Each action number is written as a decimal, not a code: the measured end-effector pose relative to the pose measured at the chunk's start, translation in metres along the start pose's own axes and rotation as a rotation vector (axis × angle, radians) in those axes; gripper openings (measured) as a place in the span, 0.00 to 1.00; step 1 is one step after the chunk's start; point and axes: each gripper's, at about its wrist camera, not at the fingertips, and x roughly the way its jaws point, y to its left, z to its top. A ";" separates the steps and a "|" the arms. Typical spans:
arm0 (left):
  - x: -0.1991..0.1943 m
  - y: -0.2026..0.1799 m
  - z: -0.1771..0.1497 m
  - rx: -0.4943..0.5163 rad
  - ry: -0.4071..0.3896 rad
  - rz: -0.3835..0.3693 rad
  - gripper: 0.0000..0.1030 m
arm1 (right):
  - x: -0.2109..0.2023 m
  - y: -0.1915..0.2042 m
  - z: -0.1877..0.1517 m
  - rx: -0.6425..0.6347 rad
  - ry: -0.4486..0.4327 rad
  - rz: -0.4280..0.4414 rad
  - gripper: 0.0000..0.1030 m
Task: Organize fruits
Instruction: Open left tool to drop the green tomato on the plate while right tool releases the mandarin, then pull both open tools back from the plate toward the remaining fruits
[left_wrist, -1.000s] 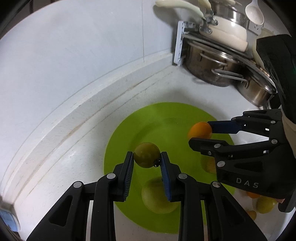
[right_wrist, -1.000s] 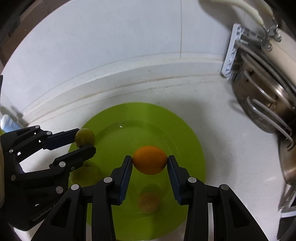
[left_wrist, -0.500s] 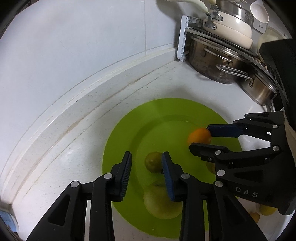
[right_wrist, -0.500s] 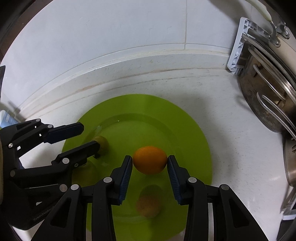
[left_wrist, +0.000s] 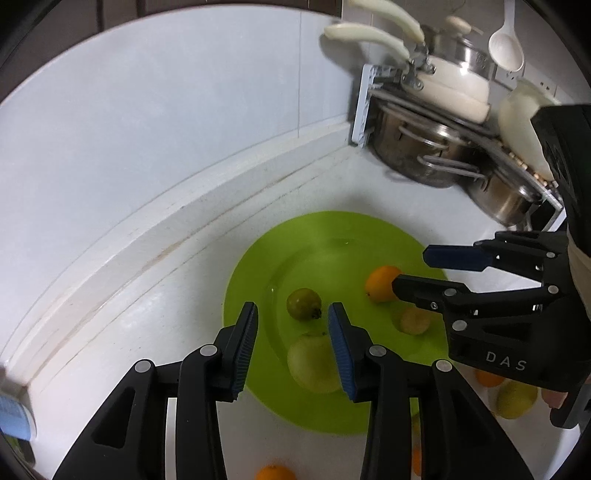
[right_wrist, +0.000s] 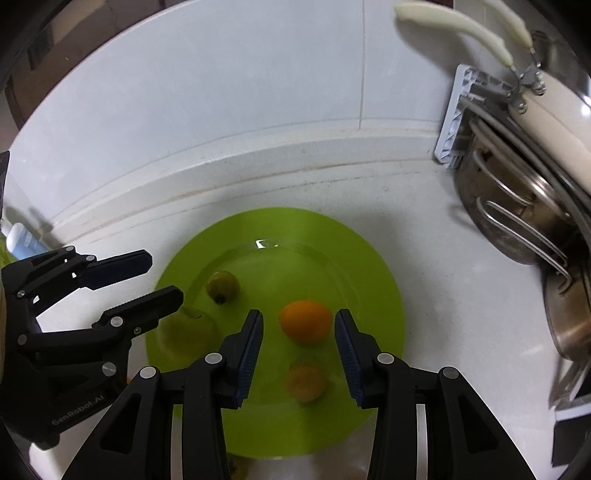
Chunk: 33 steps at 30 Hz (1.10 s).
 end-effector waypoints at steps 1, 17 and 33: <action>-0.005 0.000 -0.001 -0.003 -0.008 0.004 0.39 | -0.006 0.002 -0.003 0.002 -0.012 0.001 0.40; -0.105 -0.010 -0.038 -0.006 -0.192 0.055 0.62 | -0.094 0.037 -0.052 -0.004 -0.216 -0.043 0.54; -0.166 -0.002 -0.098 -0.023 -0.263 0.057 0.75 | -0.143 0.072 -0.113 0.111 -0.339 -0.053 0.65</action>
